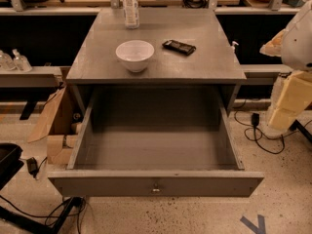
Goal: Close top drawer
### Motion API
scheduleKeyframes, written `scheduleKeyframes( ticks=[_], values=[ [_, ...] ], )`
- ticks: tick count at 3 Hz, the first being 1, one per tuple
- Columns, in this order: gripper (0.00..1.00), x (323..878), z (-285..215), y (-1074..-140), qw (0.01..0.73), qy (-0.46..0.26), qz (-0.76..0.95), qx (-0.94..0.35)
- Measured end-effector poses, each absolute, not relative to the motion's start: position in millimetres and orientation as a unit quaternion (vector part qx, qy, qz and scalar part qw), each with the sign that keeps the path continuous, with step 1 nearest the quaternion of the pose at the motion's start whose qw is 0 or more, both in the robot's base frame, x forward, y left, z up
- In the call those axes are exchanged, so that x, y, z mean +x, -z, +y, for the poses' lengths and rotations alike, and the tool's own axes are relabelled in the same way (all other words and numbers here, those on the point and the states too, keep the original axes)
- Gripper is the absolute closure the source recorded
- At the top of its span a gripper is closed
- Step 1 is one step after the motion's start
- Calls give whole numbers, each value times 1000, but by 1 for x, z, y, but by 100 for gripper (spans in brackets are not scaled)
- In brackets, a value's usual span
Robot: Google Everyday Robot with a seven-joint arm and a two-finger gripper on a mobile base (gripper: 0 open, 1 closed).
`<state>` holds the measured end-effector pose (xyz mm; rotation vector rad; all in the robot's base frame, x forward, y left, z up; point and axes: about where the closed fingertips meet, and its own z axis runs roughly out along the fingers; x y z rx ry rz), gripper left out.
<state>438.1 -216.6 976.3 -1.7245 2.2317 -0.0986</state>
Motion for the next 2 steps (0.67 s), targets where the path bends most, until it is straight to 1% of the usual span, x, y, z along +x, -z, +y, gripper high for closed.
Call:
scheduleKeyframes(
  ticks=[1, 2],
  values=[
    [0, 438, -217, -973, 164, 33, 783, -600],
    [0, 423, -227, -933, 168, 22, 799, -578]
  ],
)
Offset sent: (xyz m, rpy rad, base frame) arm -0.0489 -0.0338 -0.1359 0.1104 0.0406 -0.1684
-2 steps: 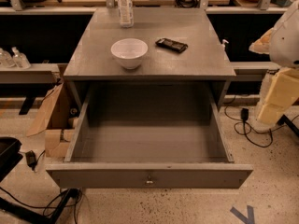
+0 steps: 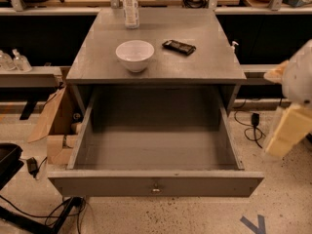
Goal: Close top drawer
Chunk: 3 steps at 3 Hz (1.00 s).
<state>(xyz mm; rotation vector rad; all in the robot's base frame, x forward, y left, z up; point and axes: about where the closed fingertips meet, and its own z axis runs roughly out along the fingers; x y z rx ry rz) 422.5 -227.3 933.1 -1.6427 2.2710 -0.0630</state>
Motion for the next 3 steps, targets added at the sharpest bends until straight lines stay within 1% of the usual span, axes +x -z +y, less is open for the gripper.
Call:
scheduleKeyframes(
  ticks=[1, 2, 3],
  values=[
    [19, 390, -244, -890, 188, 36, 816, -545],
    [43, 363, -255, -836, 195, 52, 823, -531],
    [66, 338, -249, -763, 178, 42, 819, -543]
  ],
)
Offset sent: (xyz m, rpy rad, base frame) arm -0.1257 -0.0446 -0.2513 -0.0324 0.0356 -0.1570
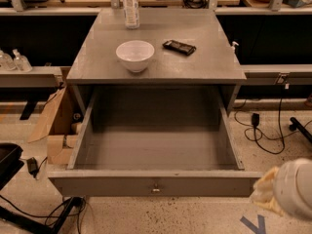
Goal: Close top drawer
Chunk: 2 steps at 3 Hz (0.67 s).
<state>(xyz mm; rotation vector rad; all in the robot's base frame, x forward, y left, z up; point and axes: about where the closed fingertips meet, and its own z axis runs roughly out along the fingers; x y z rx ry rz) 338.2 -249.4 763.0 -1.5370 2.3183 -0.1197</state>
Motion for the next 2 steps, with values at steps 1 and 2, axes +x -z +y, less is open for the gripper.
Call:
scheduleKeyframes(
  ticks=[1, 2],
  values=[
    [95, 309, -246, -673, 129, -1, 815, -565],
    [100, 307, -250, -628, 110, -25, 816, -567]
  ],
)
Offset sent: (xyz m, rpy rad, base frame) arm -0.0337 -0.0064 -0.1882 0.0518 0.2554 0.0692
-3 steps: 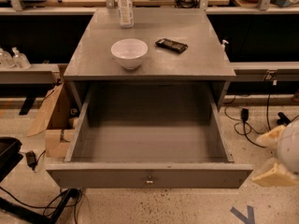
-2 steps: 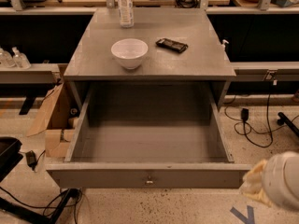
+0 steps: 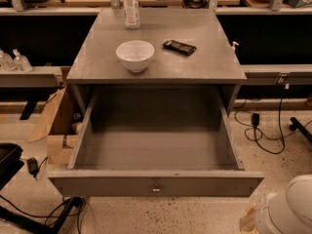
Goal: Close top drawer
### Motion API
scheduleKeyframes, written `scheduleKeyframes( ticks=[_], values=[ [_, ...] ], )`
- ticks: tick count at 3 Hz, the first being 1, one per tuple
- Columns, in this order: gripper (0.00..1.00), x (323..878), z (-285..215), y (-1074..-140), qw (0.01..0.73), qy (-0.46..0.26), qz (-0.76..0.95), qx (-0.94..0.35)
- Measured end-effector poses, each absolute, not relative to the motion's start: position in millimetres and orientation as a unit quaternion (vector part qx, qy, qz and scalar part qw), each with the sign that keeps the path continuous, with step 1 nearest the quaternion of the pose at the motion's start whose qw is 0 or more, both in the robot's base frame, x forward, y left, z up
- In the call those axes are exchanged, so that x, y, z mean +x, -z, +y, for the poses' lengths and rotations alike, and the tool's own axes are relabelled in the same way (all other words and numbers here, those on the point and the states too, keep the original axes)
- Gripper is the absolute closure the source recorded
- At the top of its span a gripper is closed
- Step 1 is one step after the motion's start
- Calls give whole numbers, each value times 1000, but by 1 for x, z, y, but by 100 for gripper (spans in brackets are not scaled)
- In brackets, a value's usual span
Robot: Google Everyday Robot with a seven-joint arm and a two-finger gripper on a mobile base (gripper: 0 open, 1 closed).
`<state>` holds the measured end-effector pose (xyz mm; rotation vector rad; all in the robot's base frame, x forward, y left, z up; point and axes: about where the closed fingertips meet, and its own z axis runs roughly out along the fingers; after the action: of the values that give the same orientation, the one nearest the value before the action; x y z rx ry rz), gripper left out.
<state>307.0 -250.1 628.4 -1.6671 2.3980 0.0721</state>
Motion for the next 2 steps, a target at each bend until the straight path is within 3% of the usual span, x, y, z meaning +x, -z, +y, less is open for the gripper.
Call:
scheduleKeyframes(
  ticks=[2],
  values=[
    [100, 355, -255, -571, 129, -59, 816, -561]
  ],
)
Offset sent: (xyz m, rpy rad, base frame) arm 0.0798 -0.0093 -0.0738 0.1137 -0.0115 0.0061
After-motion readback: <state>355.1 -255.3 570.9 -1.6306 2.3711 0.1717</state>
